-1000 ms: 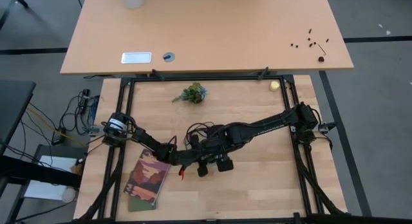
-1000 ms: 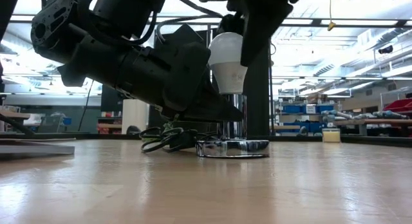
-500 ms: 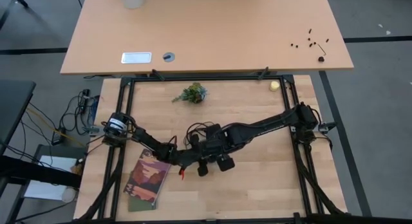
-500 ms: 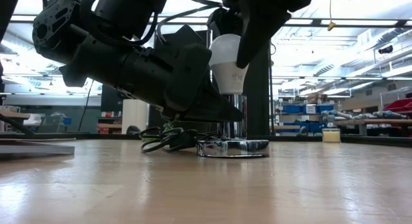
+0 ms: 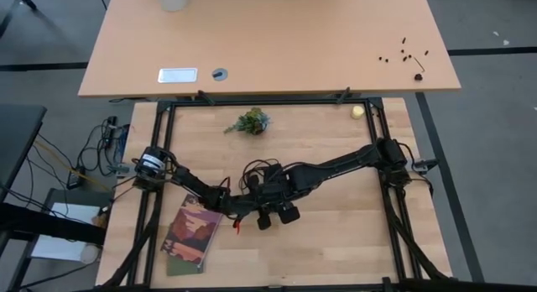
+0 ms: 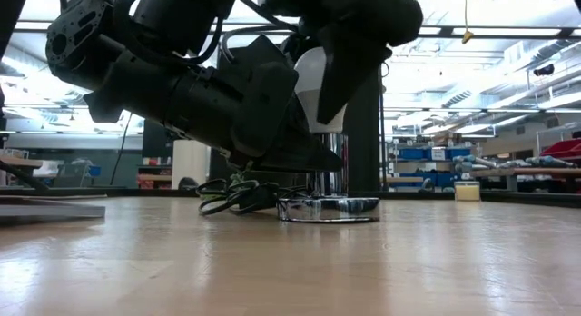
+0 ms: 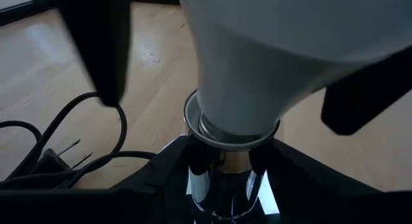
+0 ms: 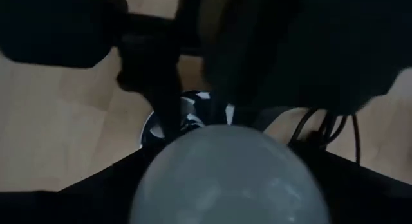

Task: Screw lightbulb
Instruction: Insert the white lightbulb into the lamp socket

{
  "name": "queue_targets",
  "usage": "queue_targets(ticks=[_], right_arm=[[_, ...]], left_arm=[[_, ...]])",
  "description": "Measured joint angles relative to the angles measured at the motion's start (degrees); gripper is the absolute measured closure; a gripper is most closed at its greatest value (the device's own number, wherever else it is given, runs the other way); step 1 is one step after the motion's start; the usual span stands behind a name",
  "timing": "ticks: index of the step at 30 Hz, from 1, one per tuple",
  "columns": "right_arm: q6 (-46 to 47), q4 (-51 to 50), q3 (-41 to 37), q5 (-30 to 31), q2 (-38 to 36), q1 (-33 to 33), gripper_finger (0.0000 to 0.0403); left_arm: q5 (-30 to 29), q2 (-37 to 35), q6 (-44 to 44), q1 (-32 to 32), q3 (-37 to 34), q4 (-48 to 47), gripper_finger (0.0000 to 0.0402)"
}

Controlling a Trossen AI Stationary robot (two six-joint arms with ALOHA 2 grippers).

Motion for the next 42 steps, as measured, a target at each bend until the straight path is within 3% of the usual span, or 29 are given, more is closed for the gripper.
queue_targets(ticks=[5, 15, 24, 34, 42], right_arm=[[0.4, 0.3, 0.0, 0.0, 0.0, -0.6, 0.0077], [2.9, 0.0, 0.0, 0.0, 0.0, -1.2, 0.0147], [10.9, -1.7, 0.0, -1.4, 0.0, -1.2, 0.0123], [22.3, -0.8, 0.0, -1.5, 0.0, -1.1, 0.0142], [38.9, -0.5, -1.2, 0.2, 0.0, -1.1, 0.0131]], left_arm=[[0.0, 0.0, 0.0, 0.0, 0.0, 0.0, 0.0213], [0.0, 0.0, 0.0, 0.0, 0.0, -0.1, 0.0213], [0.0, 0.1, -0.1, 0.0, 0.0, 0.0, 0.0213], [-0.4, 0.1, -1.3, 0.0, -0.1, 0.5, 0.0213], [-0.6, 0.2, -1.5, 0.0, -0.1, 1.0, 0.0213]])
